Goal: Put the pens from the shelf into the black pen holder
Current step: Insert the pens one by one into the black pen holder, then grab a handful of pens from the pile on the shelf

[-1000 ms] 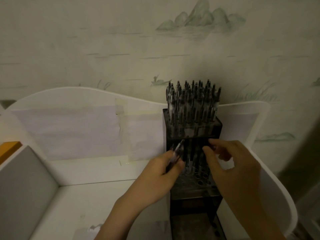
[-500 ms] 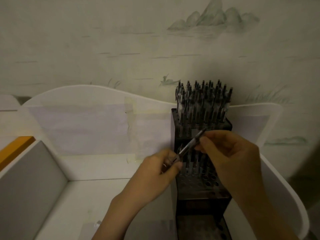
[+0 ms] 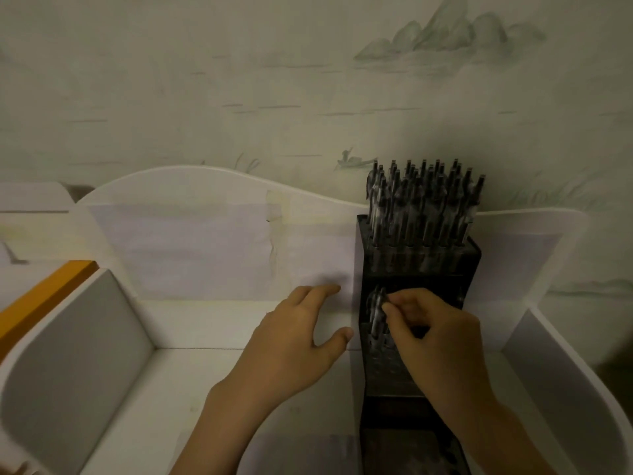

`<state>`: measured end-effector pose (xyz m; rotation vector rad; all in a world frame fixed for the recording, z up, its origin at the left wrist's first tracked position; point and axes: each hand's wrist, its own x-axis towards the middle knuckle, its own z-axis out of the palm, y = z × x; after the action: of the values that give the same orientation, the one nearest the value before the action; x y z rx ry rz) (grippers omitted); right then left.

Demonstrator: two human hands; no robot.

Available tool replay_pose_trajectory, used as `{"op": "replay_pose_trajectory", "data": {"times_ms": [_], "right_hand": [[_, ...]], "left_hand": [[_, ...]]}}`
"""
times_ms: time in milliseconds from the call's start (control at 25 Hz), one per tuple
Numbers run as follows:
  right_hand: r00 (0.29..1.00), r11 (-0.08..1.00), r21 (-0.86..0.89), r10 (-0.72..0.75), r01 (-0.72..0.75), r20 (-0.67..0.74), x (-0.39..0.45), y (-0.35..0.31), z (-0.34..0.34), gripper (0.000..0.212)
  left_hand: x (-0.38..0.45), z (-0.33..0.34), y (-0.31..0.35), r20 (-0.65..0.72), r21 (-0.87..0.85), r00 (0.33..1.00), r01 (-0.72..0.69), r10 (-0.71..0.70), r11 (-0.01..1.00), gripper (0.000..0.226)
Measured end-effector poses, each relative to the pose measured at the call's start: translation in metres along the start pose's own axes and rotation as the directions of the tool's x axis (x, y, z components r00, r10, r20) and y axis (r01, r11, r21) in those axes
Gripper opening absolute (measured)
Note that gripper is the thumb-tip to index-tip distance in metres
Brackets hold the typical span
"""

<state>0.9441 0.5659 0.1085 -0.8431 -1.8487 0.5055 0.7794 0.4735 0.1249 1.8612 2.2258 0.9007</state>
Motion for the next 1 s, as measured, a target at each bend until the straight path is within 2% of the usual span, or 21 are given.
{"op": "replay_pose_trajectory", "data": {"times_ms": [200,360,480,560,640,720,880,1000], "right_hand": [[0.987,0.996,-0.063,0.067,-0.059,0.148,0.003,0.007,0.002,0.009],[0.985,0.995,-0.079,0.072,-0.060,0.154,0.000,0.007,0.001,0.015],[0.993,0.988,-0.101,-0.110,0.113,0.039,-0.004,-0.001,-0.006,0.028],[0.967,0.967,-0.020,-0.253,0.254,0.035,-0.005,-0.012,-0.007,0.032],[0.933,0.949,0.085,-0.315,0.304,0.172,-0.005,-0.023,0.000,0.041],[0.888,0.952,0.115,-0.305,0.282,0.345,-0.005,-0.030,0.011,0.051],[0.755,0.946,0.063,-0.294,0.319,0.587,-0.013,-0.049,0.039,0.064],[0.642,0.920,0.031,-0.296,0.390,0.707,-0.026,-0.074,0.062,0.066]], "left_hand": [[-0.003,0.001,0.005,-0.005,-0.004,1.000,-0.002,0.002,1.000,0.056],[-0.007,0.001,0.008,-0.034,0.014,0.999,0.008,-0.007,1.000,0.055],[-0.014,-0.002,0.010,-0.070,0.018,0.997,0.035,-0.034,0.999,0.054],[-0.021,-0.004,0.012,-0.102,0.020,0.993,0.059,-0.057,0.998,0.055],[-0.029,-0.008,0.012,-0.139,0.036,0.987,0.086,-0.080,0.996,0.057],[-0.040,-0.012,0.010,-0.176,0.072,0.977,0.133,-0.118,0.989,0.058],[-0.078,-0.025,-0.004,-0.273,0.177,0.929,0.305,-0.251,0.936,0.061],[-0.114,-0.038,-0.014,-0.331,0.182,0.869,0.441,-0.368,0.879,0.061]]}}
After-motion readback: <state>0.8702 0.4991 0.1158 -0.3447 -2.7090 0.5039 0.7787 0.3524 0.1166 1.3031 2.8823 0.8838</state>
